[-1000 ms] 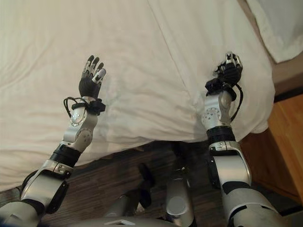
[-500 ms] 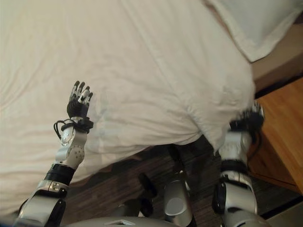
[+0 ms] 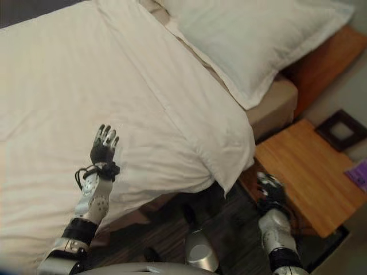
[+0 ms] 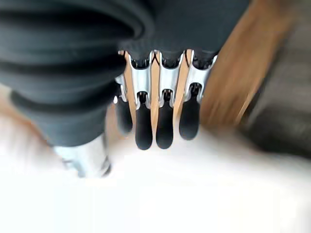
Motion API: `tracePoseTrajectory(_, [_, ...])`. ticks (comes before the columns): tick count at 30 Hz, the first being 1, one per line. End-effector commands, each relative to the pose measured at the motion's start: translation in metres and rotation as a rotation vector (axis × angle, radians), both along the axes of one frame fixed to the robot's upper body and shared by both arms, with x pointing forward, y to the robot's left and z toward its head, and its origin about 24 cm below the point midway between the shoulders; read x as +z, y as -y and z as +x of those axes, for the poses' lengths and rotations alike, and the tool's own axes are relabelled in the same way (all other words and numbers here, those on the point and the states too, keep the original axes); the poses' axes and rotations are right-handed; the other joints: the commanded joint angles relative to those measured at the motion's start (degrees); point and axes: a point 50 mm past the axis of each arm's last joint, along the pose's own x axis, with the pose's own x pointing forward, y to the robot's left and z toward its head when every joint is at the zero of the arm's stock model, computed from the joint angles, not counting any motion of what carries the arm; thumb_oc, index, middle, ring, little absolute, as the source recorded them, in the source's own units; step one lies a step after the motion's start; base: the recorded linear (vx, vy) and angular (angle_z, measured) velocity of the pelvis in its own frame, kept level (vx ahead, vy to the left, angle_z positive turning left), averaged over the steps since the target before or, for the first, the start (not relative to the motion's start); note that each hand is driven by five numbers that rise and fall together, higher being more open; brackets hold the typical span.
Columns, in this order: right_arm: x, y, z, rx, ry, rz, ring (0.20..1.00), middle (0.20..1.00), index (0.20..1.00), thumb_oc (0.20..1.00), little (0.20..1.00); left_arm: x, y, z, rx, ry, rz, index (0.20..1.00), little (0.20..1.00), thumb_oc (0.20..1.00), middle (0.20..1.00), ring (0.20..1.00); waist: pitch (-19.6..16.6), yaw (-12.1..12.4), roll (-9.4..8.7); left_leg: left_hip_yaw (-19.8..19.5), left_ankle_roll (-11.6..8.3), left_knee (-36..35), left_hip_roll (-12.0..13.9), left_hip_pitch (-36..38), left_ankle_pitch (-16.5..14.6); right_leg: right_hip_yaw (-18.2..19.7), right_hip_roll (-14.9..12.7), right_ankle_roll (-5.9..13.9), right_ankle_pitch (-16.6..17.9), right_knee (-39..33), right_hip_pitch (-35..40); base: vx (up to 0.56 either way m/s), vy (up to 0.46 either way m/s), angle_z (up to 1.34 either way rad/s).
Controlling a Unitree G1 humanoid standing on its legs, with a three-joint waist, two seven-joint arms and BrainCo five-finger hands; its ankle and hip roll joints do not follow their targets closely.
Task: Making the bed.
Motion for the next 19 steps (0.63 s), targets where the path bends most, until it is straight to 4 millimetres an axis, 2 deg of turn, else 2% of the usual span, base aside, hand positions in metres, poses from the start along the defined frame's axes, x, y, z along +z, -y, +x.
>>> tracePoseTrajectory(1, [0.029,0.017,0.023,-0.001,0.129,-0.127,1.000,1.000,1.000,1.000,1.000,0.028,-0.021,0.007,-0.012,0.102,0.186,1.000,1.000,1.000,1.000,1.000,-0.2,1.0,-1.77,-2.4,-1.29,0.7,1.1,2.2,-1.3,-1.8,-2.4,2.97,-5.5,0.7,4.7,0.03,0.000,0.61])
tracePoseTrajectory(2, [0.034,0.011,0.025,0.023,0.151,-0.141,1.000,1.000,1.000,1.000,1.000,0.027,-0.023,0.002,-0.025,0.092,0.211,1.000,1.000,1.000,1.000,1.000,-0.4,1.7,-2.29,-2.9,-1.40,0.7,1.3,2.2,-1.2,-2.8,-2.4,2.79,-5.6,0.7,5.2,0.06,-0.022,0.60])
tracePoseTrajectory(3, [0.040,-0.005,0.029,0.099,0.186,-0.158,1.000,1.000,1.000,1.000,1.000,0.025,-0.027,-0.005,-0.052,0.077,0.277,1.000,1.000,1.000,1.000,1.000,-0.7,3.0,-3.38,-4.1,-1.55,0.7,1.6,2.2,-1.2,-4.5,-2.4,2.61,-6.0,0.7,6.3,0.05,-0.016,0.33])
tracePoseTrajectory(4, [0.044,-0.011,0.031,0.128,0.205,-0.169,1.000,1.000,1.000,1.000,1.000,0.025,-0.029,-0.008,-0.055,0.073,0.308,1.000,1.000,1.000,1.000,1.000,-0.8,3.6,-3.76,-4.4,-1.59,0.7,1.6,2.2,-1.2,-5.0,-2.4,2.64,-6.0,0.7,6.5,0.03,-0.016,0.55])
tracePoseTrajectory(8, [0.057,-0.026,0.036,0.212,0.264,-0.242,1.000,1.000,1.000,1.000,1.000,0.027,-0.037,-0.015,-0.059,0.065,0.374,1.000,1.000,1.000,1.000,1.000,-1.2,5.1,-4.99,-5.5,-1.68,0.7,1.9,2.2,-1.2,-6.6,-2.3,2.62,-6.4,0.7,7.6,0.02,-0.015,0.35])
tracePoseTrajectory(9, [0.066,-0.034,0.039,0.272,0.291,-0.333,1.000,1.000,1.000,1.000,1.000,0.030,-0.042,-0.018,-0.068,0.061,0.446,1.000,1.000,1.000,1.000,1.000,-1.4,6.1,-5.70,-6.3,-1.68,0.7,2.1,2.3,-1.3,-7.2,-2.3,2.64,-6.7,0.7,8.1,0.01,-0.024,0.20])
tracePoseTrajectory(14, [0.068,-0.044,0.040,0.309,0.305,-0.372,1.000,1.000,1.000,1.000,1.000,0.036,-0.049,-0.024,-0.061,0.065,0.552,1.000,1.000,1.000,1.000,1.000,-1.7,6.6,-5.85,-6.7,-1.49,0.7,2.1,3.1,-1.7,-7.5,-2.2,2.61,-6.9,0.7,9.1,0.02,-0.006,0.15])
tracePoseTrajectory(19, [0.052,-0.050,0.033,0.314,0.254,-0.302,1.000,1.000,1.000,1.000,1.000,0.051,-0.048,-0.022,-0.060,0.127,0.646,1.000,1.000,1.000,1.000,1.000,-2.1,6.0,-4.54,-6.6,-1.09,0.7,1.8,4.3,-2.3,-7.0,-2.2,2.56,-7.2,1.0,9.7,0.01,0.035,0.03])
